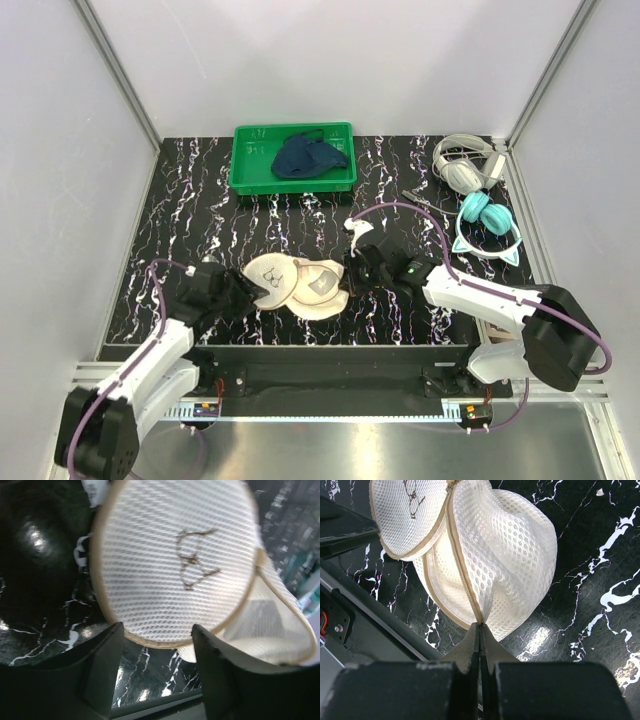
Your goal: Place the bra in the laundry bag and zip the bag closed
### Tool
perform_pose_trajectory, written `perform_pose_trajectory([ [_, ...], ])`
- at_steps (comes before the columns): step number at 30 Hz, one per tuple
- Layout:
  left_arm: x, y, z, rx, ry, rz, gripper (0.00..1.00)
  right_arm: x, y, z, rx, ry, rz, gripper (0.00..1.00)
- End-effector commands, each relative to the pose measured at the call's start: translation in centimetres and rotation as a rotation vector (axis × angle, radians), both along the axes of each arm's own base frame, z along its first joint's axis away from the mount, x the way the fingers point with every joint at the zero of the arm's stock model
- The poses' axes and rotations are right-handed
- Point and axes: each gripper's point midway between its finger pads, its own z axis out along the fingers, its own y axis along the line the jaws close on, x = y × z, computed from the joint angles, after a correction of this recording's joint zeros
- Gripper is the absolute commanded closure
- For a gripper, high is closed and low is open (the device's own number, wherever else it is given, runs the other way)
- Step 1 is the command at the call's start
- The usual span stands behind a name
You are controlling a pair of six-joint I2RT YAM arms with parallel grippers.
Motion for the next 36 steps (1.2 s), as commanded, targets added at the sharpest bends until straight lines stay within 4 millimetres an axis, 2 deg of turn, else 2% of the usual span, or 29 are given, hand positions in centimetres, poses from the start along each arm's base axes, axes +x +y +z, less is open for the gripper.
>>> perform_pose_trajectory([
  [1,1.8,0.4,0.2,-0.001,0.013,0.082,0.44,-0.2,0.3,1.4,0.041,-0.014,0.013,1.0],
  [5,1.1,1.7,-0.8,0.034,0.041,0.15,0.39,-0.2,0.3,1.4,0.044,-0.012,0.012,1.0],
  [6,0.9,2.1,-0.6,0.041,0.033,0.165,0.37,-0.2,0.3,1.3,0.044,-0.01,0.008,1.0],
  [7,1.0,2.9,-0.4,0.069,0.011,0.197,0.3,-0.3,0.4,1.2,0.047,-0.003,0.012,1.0],
  [11,0.5,3.8,-0.3,0.099,0.007,0.226,0.26,-0.5,0.4,0.9,0.045,0.009,0.014,1.0],
  [15,0.8,4.1,-0.1,0.1,-0.016,0.24,0.23,-0.5,0.4,0.9,0.051,0.012,0.011,1.0],
  [19,1.7,3.6,-0.9,0.1,0.003,0.22,0.28,-0.7,0.6,0.7,0.057,0.023,0.016,1.0],
  [22,2.7,3.3,-0.9,0.113,-0.001,0.204,0.38,-0.8,0.8,0.9,0.067,0.023,0.021,1.0],
  [23,2.8,3.4,-1.3,0.124,0.016,0.201,0.44,-0.7,0.8,1.1,0.07,0.021,0.02,1.0],
  [26,3.1,3.8,-2.1,0.155,0.032,0.205,0.5,-0.6,0.8,1.3,0.075,0.014,0.018,1.0],
  [27,3.3,4.0,-2.1,0.162,0.027,0.21,0.61,-0.6,0.9,1.5,0.08,0.012,0.017,1.0],
  [29,4.0,4.4,-2.1,0.178,0.004,0.205,0.69,-0.7,1.1,1.4,0.089,0.021,0.026,1.0],
  [30,4.2,4.5,-2.0,0.185,-0.001,0.204,0.94,-0.7,1.2,1.3,0.091,0.026,0.028,1.0],
  [31,4.7,4.9,-1.4,0.197,-0.005,0.211,1.0,-0.9,1.3,1.0,0.09,0.041,0.032,1.0],
  [33,5.5,5.2,0.2,0.241,-0.057,0.174,1.0,-1.1,1.5,0.5,0.089,0.064,0.031,1.0],
  [34,6.3,5.2,2.2,0.281,-0.109,0.128,1.0,-1.3,1.6,0.1,0.091,0.081,0.035,1.0],
  [35,6.7,5.3,3.5,0.299,-0.14,0.108,1.0,-1.4,2.0,0.3,0.109,0.088,0.035,1.0],
  [36,7.9,5.2,7.2,0.303,-0.233,0.107,1.0,-1.6,2.2,0.2,0.117,0.102,0.042,1.0],
])
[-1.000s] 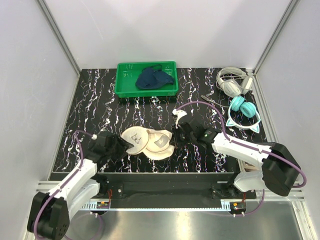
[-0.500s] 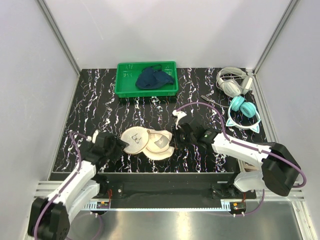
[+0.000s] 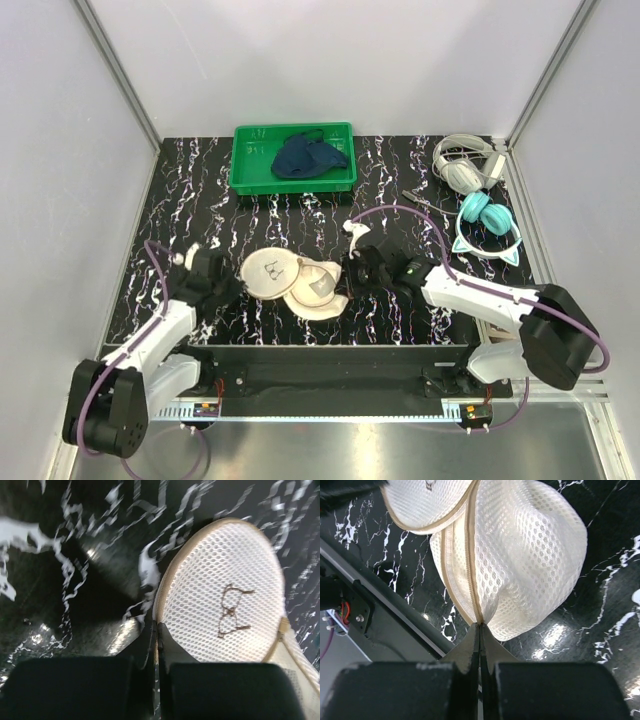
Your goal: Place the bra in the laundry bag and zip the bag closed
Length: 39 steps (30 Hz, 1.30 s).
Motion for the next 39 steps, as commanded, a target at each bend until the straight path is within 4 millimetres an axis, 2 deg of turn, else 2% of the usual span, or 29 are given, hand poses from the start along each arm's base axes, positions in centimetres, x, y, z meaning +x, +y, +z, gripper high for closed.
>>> perform_pose_trajectory([
  [1,4.2,0.9,9.8,0.16,-0.251,-0.12,1.0,-0.4,1.5,0.1,0.066,0.042,0.016,1.0],
  [2,4.2,1.0,11.4,0.181,-0.277,-0.134,1.0,-0.7,2.0,0.1,0.073,0.044,0.025,1.0],
  [3,4.7,1.3,14.8,0.204,-0.348,-0.125,1.0,-0.7,2.3,0.3,0.078,0.041,0.028,1.0],
  [5,3.9,1.0,16.4,0.235,-0.358,-0.169,1.0,-0.8,3.0,0.1,0.081,0.052,0.031,1.0],
  [6,3.9,0.6,18.3,0.232,-0.396,-0.183,1.0,-1.0,3.7,0.6,0.095,0.052,0.047,1.0],
  [7,3.3,0.0,18.6,0.239,-0.389,-0.22,1.0,-1.1,4.1,0.3,0.094,0.062,0.053,1.0],
  [10,2.7,-1.7,19.8,0.272,-0.401,-0.309,1.0,-1.5,6.3,1.1,0.137,0.068,0.1,1.0],
  [12,2.4,-2.4,20.8,0.323,-0.408,-0.337,1.0,-2.0,7.6,2.1,0.174,0.071,0.141,0.82],
  [14,2.5,-2.9,21.1,0.35,-0.41,-0.356,1.0,-1.3,7.5,2.8,0.173,0.03,0.13,0.65],
  [15,2.6,-3.2,21.8,0.344,-0.415,-0.366,1.0,-0.6,7.2,3.4,0.165,-0.018,0.104,0.48],
  [16,2.7,-3.4,22.0,0.333,-0.415,-0.367,1.0,-0.1,6.7,5.0,0.182,-0.078,0.087,0.37],
  [18,2.9,-4.2,23.0,0.305,-0.428,-0.377,1.0,1.1,6.0,6.4,0.16,-0.199,0.086,0.19],
  [21,3.2,-4.7,24.0,0.275,-0.442,-0.37,1.0,2.0,5.9,9.1,0.147,-0.331,0.118,0.01],
  [25,3.4,-4.9,24.8,0.243,-0.451,-0.338,1.0,2.1,7.0,11.2,0.11,-0.497,0.175,0.0],
  [27,3.4,-5.1,25.1,0.223,-0.456,-0.333,1.0,1.7,8.4,11.5,0.118,-0.569,0.231,0.0],
  [28,3.4,-5.2,25.1,0.211,-0.454,-0.327,1.0,1.9,9.5,12.6,0.163,-0.628,0.247,0.0],
  [30,3.4,-5.4,25.4,0.19,-0.456,-0.32,1.0,1.2,11.1,11.8,0.185,-0.663,0.289,0.0],
  [31,3.3,-5.5,25.4,0.183,-0.455,-0.316,1.0,1.2,12.1,12.9,0.225,-0.73,0.3,0.0],
  [33,3.3,-5.6,25.5,0.173,-0.458,-0.316,1.0,0.9,13.7,11.9,0.23,-0.767,0.315,0.0],
  [34,3.2,-5.5,25.5,0.171,-0.459,-0.315,1.0,1.0,14.5,12.4,0.249,-0.809,0.325,0.0],
  [35,3.2,-5.6,25.6,0.167,-0.462,-0.316,1.0,1.5,15.2,13.0,0.252,-0.826,0.302,0.0],
  [36,3.1,-5.6,25.7,0.164,-0.464,-0.318,1.0,1.7,16.1,11.8,0.228,-0.819,0.292,0.0],
  [37,3.1,-5.6,25.8,0.159,-0.468,-0.318,1.0,2.4,16.4,11.6,0.217,-0.81,0.257,0.0],
  [38,2.9,-5.7,26.1,0.151,-0.473,-0.325,1.0,3.6,16.5,12.1,0.199,-0.827,0.194,0.0],
  [39,2.9,-5.8,26.1,0.148,-0.476,-0.327,1.0,4.6,16.6,11.4,0.173,-0.832,0.152,0.03],
])
